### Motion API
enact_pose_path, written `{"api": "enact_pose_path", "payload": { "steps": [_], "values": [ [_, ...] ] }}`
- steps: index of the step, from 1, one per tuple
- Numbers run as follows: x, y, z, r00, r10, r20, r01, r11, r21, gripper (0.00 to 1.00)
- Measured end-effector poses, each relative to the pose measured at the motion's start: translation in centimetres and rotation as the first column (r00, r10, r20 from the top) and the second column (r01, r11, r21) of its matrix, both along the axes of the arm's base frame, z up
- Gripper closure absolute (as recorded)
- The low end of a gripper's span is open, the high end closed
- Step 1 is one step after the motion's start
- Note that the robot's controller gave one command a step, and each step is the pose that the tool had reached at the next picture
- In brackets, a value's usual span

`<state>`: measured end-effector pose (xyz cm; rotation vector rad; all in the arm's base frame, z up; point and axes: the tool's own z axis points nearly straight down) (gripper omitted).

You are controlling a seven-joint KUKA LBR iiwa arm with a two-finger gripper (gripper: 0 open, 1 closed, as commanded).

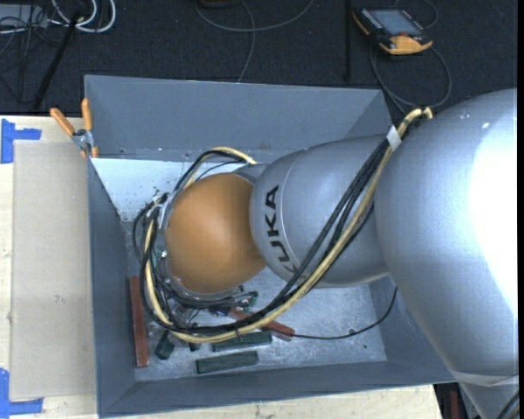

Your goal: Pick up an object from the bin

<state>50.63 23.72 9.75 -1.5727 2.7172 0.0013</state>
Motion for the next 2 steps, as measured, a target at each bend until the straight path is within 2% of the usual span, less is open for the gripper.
{"api": "enact_pose_path", "payload": {
  "steps": [1,2],
  "values": [
    [0.4,-0.7,8.5,1.000,0.011,0.006,-0.011,1.000,0.002,1.00],
    [0.8,-0.9,19.3,1.000,0.004,0.007,-0.004,1.000,0.002,1.00]
  ]
}}
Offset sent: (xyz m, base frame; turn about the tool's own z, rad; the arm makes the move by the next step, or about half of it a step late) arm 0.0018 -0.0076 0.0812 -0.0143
